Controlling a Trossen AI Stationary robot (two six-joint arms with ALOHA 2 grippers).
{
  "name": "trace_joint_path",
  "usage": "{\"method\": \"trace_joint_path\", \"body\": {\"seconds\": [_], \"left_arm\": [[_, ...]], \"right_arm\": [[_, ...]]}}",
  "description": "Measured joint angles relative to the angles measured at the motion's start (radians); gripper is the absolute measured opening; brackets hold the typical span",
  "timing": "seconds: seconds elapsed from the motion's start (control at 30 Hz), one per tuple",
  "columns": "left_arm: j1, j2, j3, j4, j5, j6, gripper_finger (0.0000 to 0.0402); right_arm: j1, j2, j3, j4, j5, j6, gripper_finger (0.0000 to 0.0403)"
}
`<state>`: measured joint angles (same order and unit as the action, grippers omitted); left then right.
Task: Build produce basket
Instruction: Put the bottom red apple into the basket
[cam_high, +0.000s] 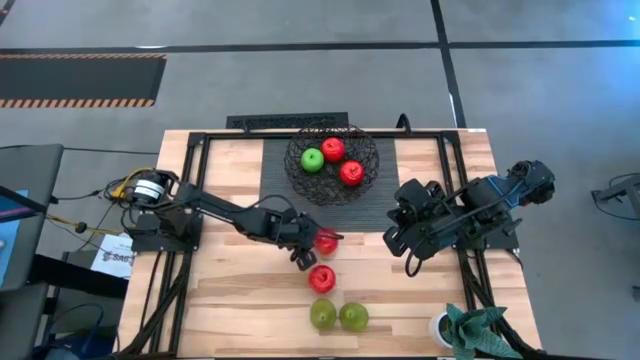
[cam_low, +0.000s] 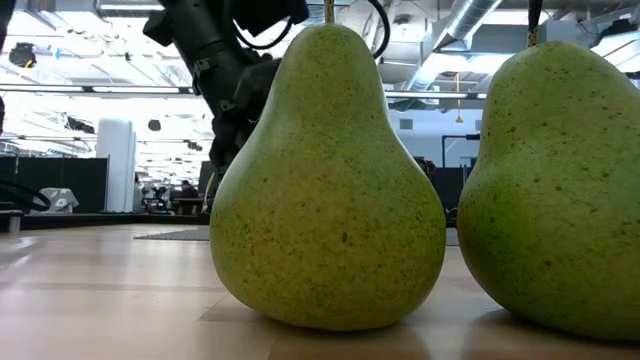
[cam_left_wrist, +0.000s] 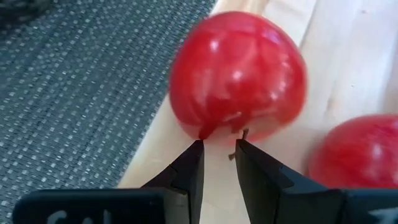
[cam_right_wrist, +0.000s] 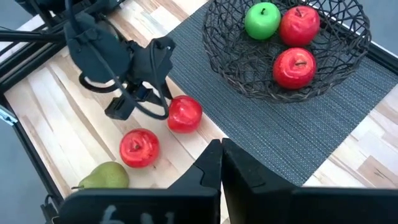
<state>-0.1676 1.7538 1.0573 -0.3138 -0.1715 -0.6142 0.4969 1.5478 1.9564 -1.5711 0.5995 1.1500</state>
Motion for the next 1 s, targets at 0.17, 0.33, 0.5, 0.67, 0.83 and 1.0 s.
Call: {"method": "trace_joint_path", "body": {"seconds": [0.17, 0.33, 0.5, 0.67, 0.83, 1.0], "left_arm": [[0.031, 0.000, 0.000, 0.000, 0.009, 0.019, 0.0078], [0.048, 0.000, 0.000, 0.018, 0.034, 0.026, 0.0078], [0.050, 0.000, 0.000, 0.024, 0.049, 0.050, 0.0078], [0.050, 0.000, 0.000, 0.015, 0.064, 0.083, 0.0078], [0.056, 0.000, 0.000, 0.018, 0.132, 0.147, 0.0078], [0.074, 0.000, 0.000, 0.017, 0.151, 0.173, 0.0078]], "right_arm": [[0.000, 0.000, 0.000, 0.000, 0.000, -0.002, 0.0028], [0.000, 0.000, 0.000, 0.000, 0.000, -0.002, 0.0027], [0.000, 0.000, 0.000, 0.000, -0.001, 0.000, 0.0028], [0.000, 0.000, 0.000, 0.000, -0.002, 0.000, 0.0029], [0.000, 0.000, 0.000, 0.000, -0.002, 0.001, 0.0027], [0.000, 0.000, 0.000, 0.000, -0.002, 0.004, 0.0027]]}}
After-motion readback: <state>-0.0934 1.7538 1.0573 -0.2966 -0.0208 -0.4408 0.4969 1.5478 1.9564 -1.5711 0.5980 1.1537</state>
